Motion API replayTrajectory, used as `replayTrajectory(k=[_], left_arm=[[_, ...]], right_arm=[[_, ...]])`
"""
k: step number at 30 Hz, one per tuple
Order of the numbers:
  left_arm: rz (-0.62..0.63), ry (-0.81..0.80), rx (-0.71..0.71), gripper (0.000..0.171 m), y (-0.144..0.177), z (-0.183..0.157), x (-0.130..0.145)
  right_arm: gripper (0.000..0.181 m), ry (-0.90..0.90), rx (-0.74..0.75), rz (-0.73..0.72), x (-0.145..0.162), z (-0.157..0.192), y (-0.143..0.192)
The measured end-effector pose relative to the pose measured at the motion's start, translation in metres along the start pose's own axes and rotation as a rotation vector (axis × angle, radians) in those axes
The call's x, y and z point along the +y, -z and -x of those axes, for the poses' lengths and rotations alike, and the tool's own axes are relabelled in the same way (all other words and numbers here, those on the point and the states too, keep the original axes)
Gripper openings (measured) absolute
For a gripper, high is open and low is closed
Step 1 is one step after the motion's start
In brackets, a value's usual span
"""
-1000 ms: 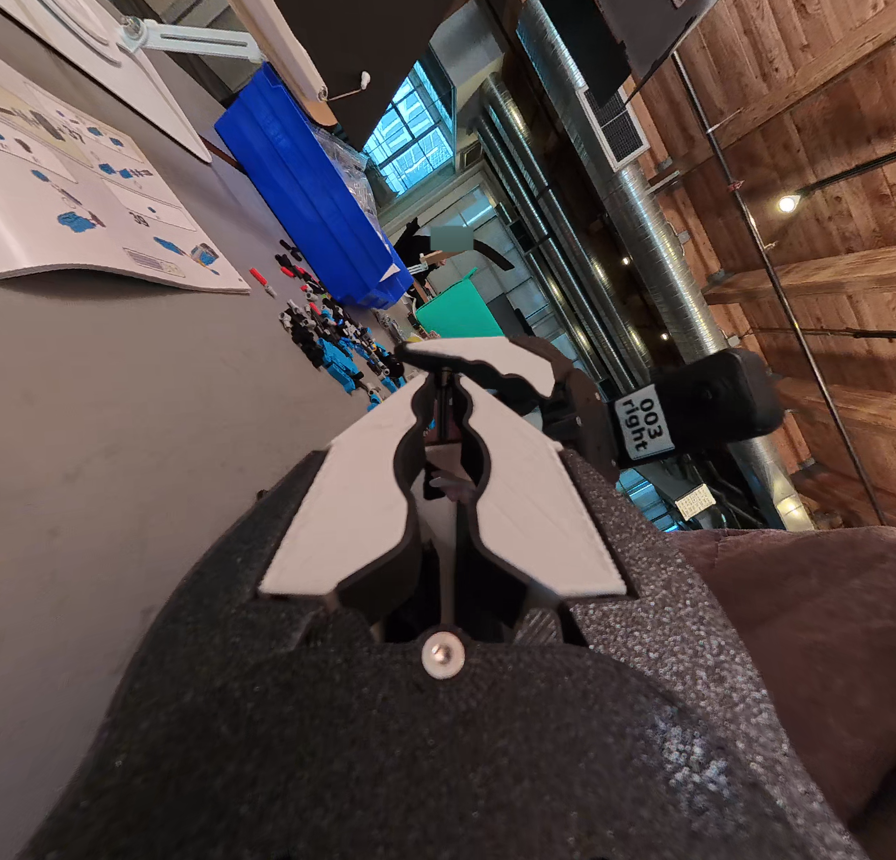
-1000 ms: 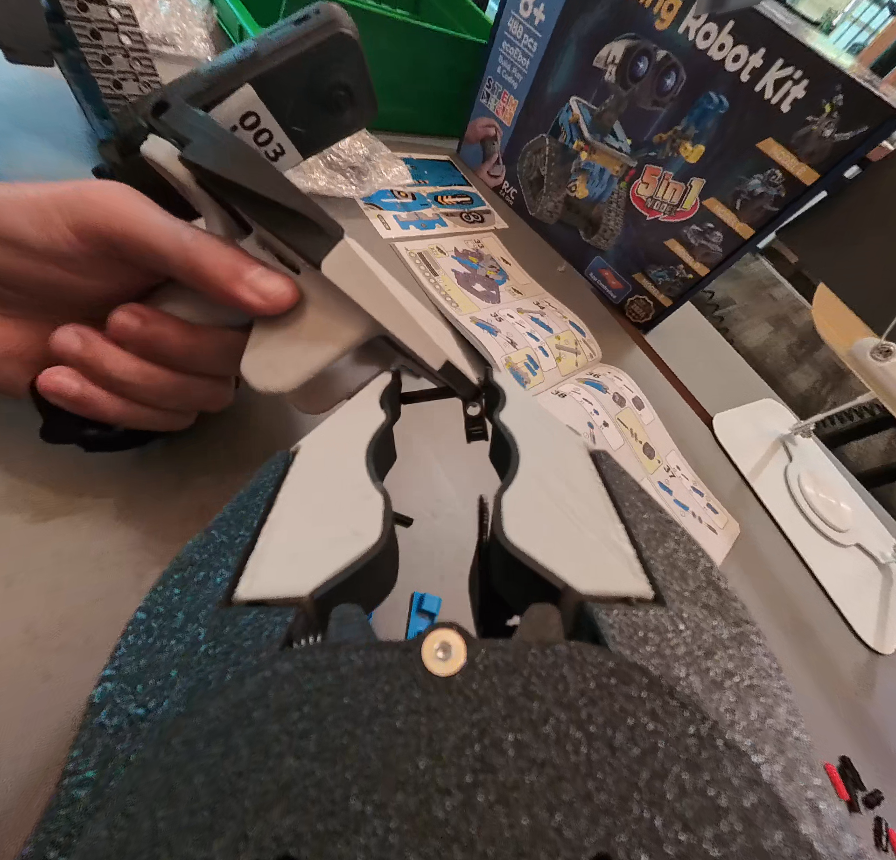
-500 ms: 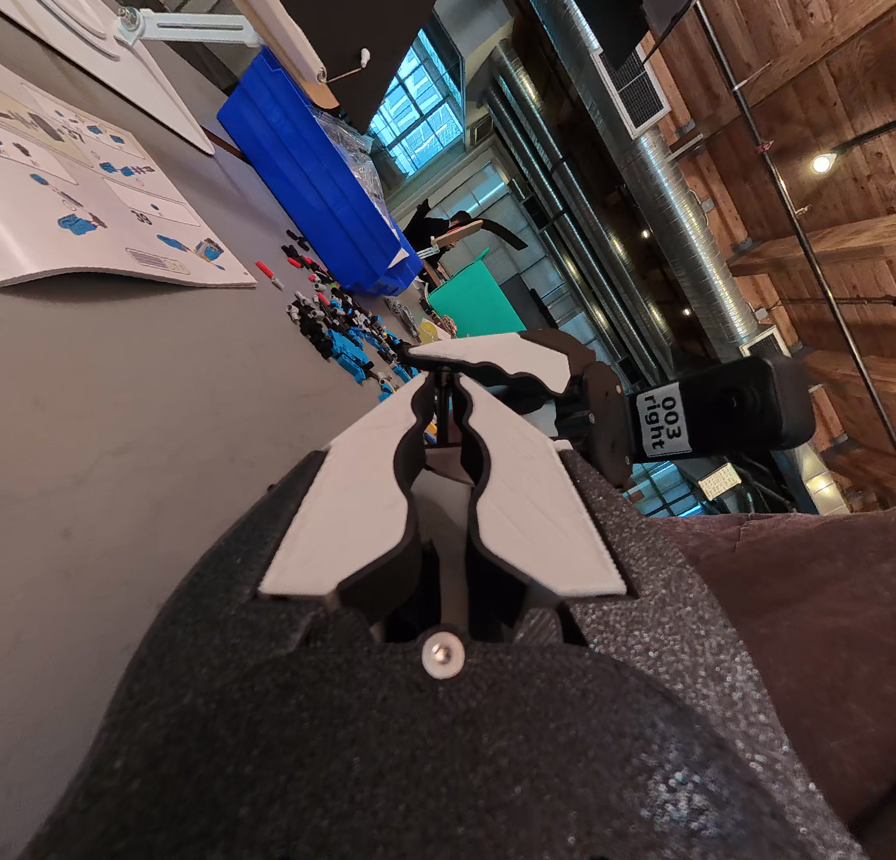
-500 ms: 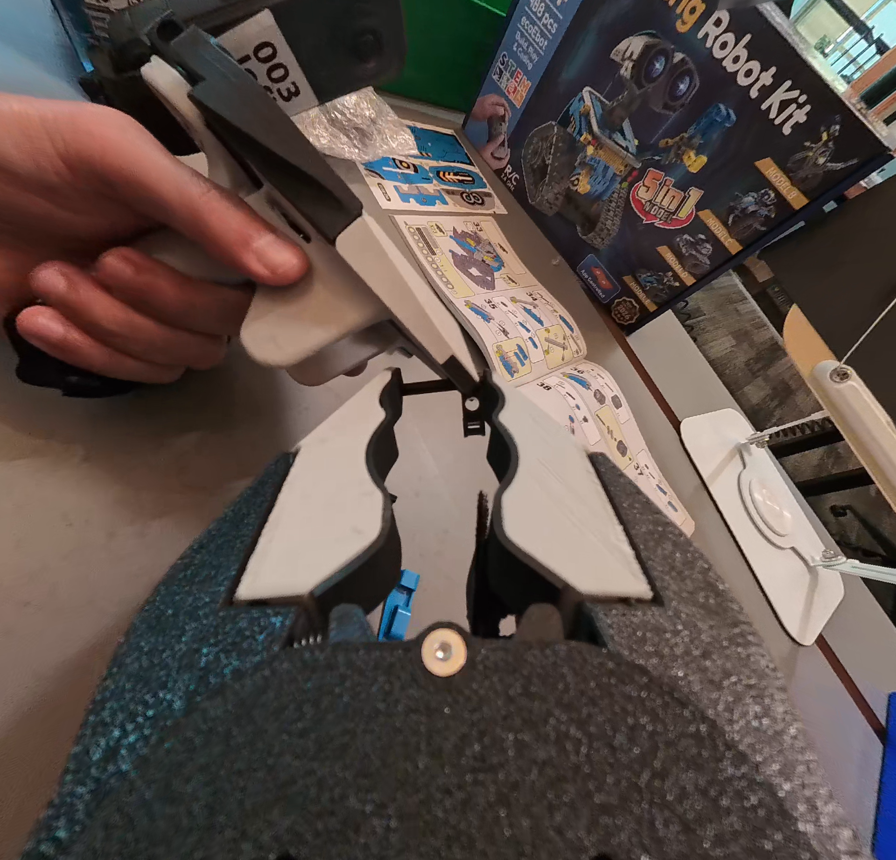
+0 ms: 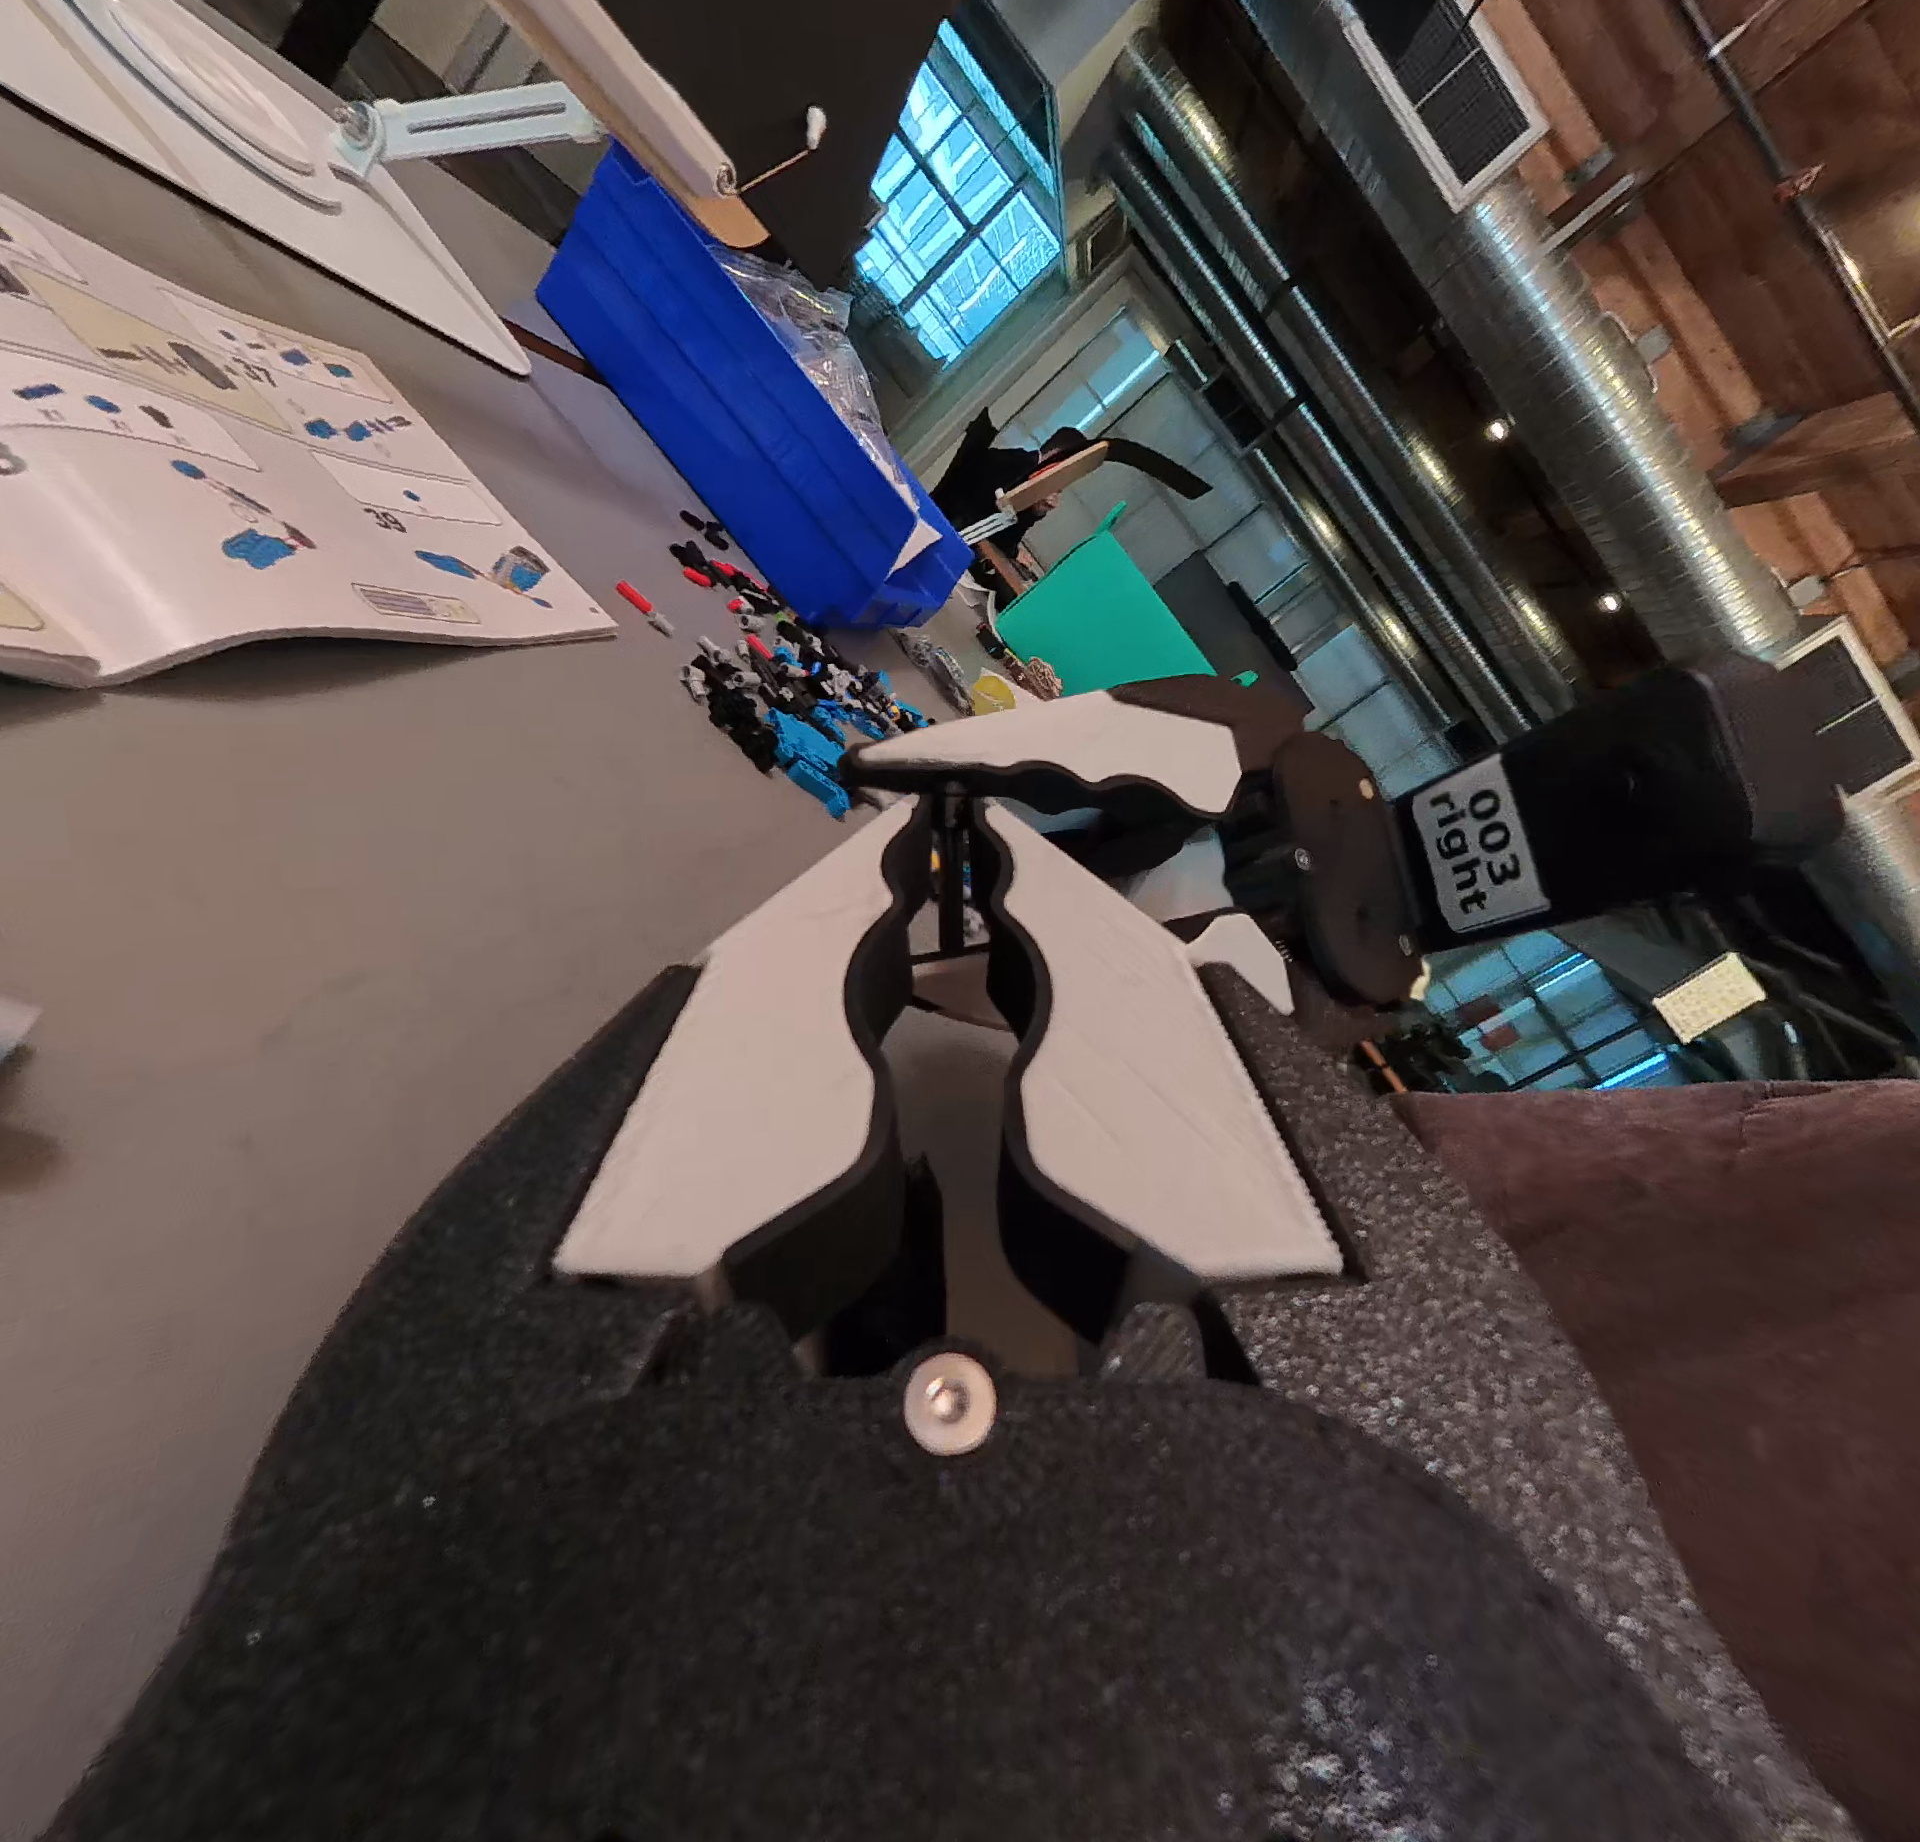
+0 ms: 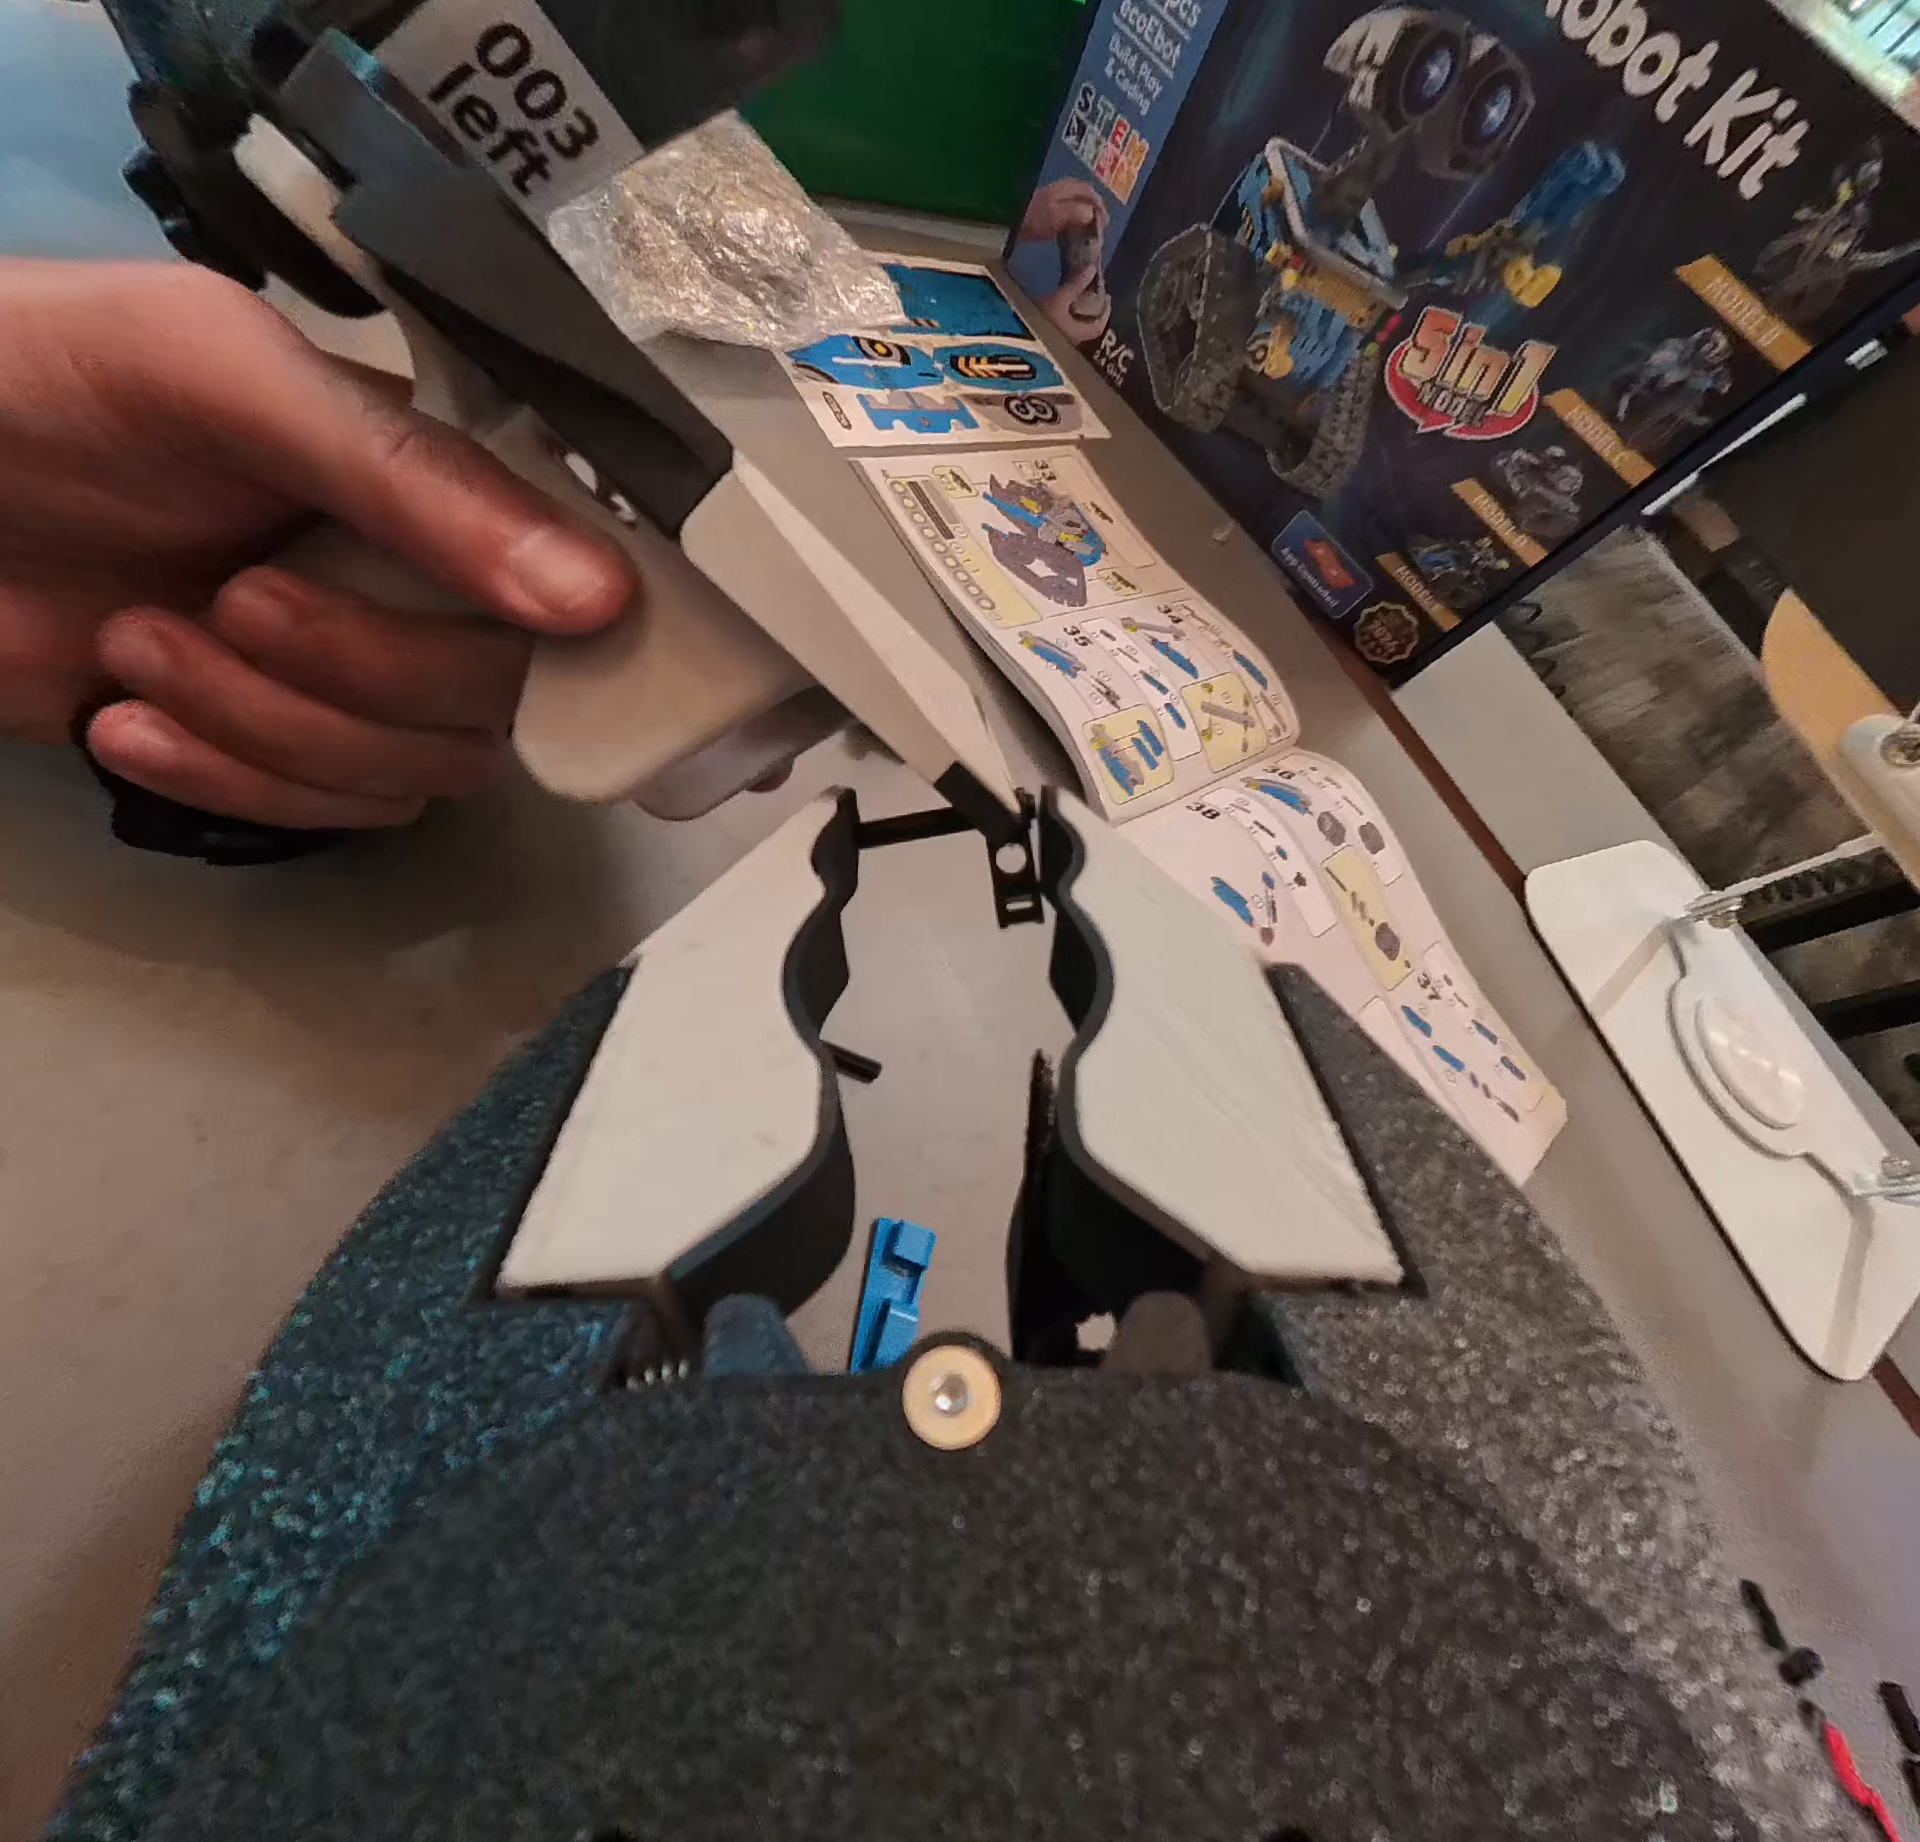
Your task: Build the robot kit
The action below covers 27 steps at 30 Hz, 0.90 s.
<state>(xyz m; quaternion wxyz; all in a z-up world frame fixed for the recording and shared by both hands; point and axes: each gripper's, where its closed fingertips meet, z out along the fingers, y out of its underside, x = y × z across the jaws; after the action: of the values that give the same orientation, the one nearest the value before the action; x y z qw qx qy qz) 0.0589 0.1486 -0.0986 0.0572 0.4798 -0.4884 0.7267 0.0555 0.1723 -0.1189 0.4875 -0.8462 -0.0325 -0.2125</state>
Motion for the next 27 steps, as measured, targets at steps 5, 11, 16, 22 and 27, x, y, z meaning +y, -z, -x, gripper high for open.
replayTrajectory(k=[5,11,16,22,27], left_arm=[[0.009,-0.016,-0.026,0.006,0.0016,0.0037,0.0014],[0.023,-0.041,-0.032,0.005,-0.0005,0.0024,0.0035],[0.020,-0.058,-0.022,0.006,-0.0006,-0.0012,0.0030],[0.023,-0.067,-0.028,0.006,0.0001,-0.0010,0.0038],[0.028,-0.079,-0.032,0.005,0.0000,-0.0012,0.0043]], right_arm=[[0.036,0.011,0.001,0.040,0.0042,0.0004,-0.0021],[0.032,0.057,-0.011,0.060,0.0062,0.0013,-0.0004],[0.031,0.080,0.007,0.049,0.0040,0.0007,0.0023],[0.031,0.099,0.017,0.055,0.0046,0.0011,0.0021],[0.031,0.094,0.014,0.048,0.0046,0.0014,0.0027]])
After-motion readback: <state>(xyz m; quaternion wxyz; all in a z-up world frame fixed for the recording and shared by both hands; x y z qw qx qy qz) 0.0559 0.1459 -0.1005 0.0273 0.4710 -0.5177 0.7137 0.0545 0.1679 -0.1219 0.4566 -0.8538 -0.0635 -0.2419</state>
